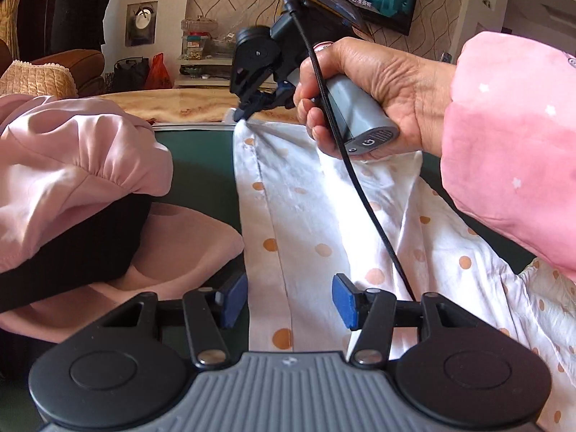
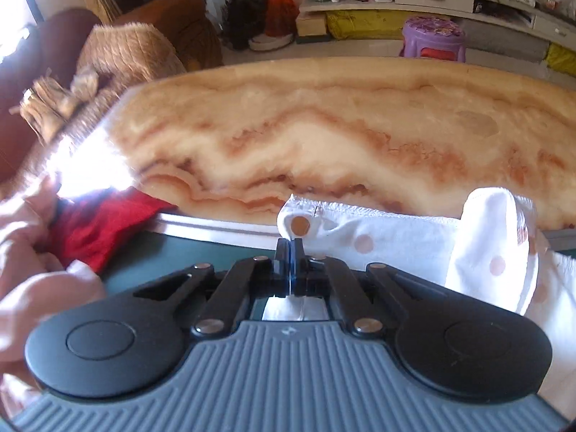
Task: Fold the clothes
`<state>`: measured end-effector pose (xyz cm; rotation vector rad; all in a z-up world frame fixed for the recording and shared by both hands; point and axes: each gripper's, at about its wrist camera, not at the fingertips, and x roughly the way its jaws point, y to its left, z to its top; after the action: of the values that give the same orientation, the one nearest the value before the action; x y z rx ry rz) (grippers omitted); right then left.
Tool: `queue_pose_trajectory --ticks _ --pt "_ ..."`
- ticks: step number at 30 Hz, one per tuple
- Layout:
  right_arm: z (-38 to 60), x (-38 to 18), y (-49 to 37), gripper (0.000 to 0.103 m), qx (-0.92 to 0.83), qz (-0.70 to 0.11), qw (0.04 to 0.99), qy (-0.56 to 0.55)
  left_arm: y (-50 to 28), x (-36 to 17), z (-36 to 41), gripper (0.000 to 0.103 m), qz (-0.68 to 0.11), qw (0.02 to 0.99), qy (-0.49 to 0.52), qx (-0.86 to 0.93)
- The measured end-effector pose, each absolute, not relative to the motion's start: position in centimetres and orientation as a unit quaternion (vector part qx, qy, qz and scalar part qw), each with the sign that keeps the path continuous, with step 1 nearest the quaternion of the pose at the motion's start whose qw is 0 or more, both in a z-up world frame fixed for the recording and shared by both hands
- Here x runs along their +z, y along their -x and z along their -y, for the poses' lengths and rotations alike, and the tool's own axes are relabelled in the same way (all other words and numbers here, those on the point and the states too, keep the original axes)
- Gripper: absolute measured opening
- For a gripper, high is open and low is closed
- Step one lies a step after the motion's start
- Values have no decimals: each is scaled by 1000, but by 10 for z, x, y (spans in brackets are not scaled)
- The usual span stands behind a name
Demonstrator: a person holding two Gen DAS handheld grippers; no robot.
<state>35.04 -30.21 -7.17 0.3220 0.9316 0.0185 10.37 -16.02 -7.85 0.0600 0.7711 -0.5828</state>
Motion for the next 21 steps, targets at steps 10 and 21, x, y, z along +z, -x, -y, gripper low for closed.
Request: queue_pose_trajectory --ticks 10,21 --pt "322 -40 -332 25 72 -420 888 -171 -107 -76 153 57 -382 879 -16 -286" --pt "395 -39 -254 42 84 -459 884 6 -95 -72 134 57 -393 868 -5 -304"
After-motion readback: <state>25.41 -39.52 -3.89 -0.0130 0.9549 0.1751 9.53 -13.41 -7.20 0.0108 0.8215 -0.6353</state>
